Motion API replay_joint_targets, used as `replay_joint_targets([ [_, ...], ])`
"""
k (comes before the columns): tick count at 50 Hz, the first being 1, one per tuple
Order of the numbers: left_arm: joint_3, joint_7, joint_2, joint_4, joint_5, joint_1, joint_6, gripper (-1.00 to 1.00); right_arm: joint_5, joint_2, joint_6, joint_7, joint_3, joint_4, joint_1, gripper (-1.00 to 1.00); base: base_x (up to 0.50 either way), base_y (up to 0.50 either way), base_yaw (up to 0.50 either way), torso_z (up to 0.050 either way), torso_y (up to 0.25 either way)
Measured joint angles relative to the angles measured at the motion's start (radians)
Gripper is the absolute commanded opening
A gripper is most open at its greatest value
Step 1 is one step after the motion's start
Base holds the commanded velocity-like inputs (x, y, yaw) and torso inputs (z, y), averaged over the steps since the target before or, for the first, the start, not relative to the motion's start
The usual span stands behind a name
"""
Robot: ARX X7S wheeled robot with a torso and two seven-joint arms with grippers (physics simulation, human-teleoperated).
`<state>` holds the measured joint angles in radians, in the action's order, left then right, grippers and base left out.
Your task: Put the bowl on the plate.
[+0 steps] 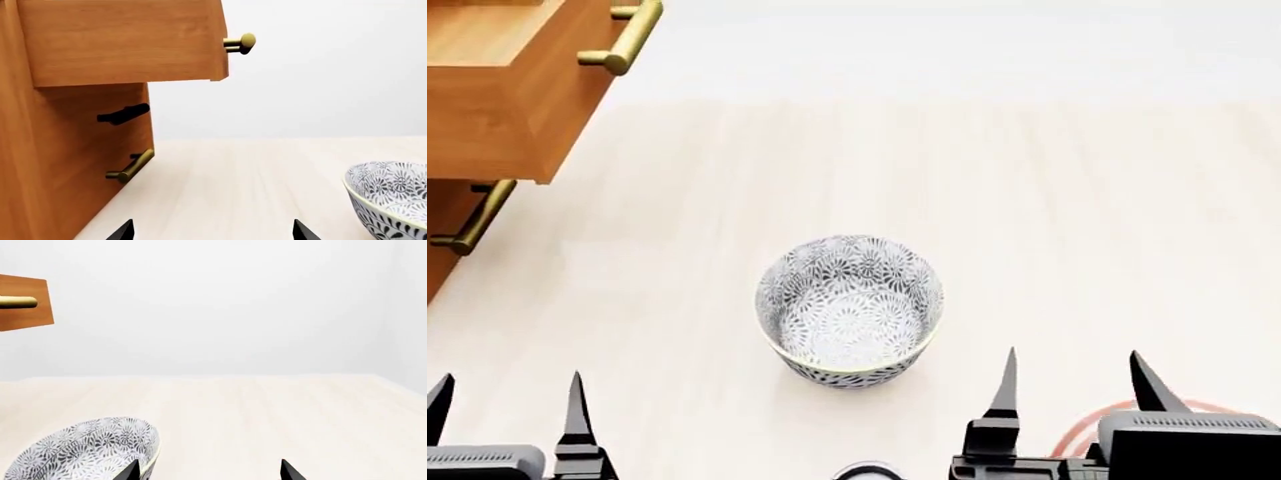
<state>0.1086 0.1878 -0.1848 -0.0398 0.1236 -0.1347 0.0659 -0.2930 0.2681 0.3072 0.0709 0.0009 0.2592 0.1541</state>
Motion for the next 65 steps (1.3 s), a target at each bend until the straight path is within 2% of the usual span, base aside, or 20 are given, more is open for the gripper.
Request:
replay_joint_targets([
  [18,0.005,0.009,-0.008,-0.003,0.008,0.001,0.008,1.0,-0.008,0.008,-0.018,-0.009,-0.009,0.003,-0.006,1.0,0.24,0.0,0.0,0.0,0.0],
  [28,0.006,0.016,-0.013,-0.006,0.012,0.0,0.009,1.0,-0.02,0.015,0.037,0.011,-0.01,0.017,0.014,1.0,0.02,0.0,0.0,0.0,0.0],
  [44,-0.015,0.044,-0.034,0.022,0.02,0.013,-0.007,1.0,-0.142,0.063,0.357,0.019,-0.046,0.121,0.186,1.0,0.0,0.0,0.0,0.0,0.0],
  [65,-0.029,0.07,-0.054,0.049,0.029,0.017,-0.031,1.0,-0.294,0.089,0.808,-0.06,-0.225,0.121,0.56,1.0,0.0,0.0,0.0,0.0,0.0],
])
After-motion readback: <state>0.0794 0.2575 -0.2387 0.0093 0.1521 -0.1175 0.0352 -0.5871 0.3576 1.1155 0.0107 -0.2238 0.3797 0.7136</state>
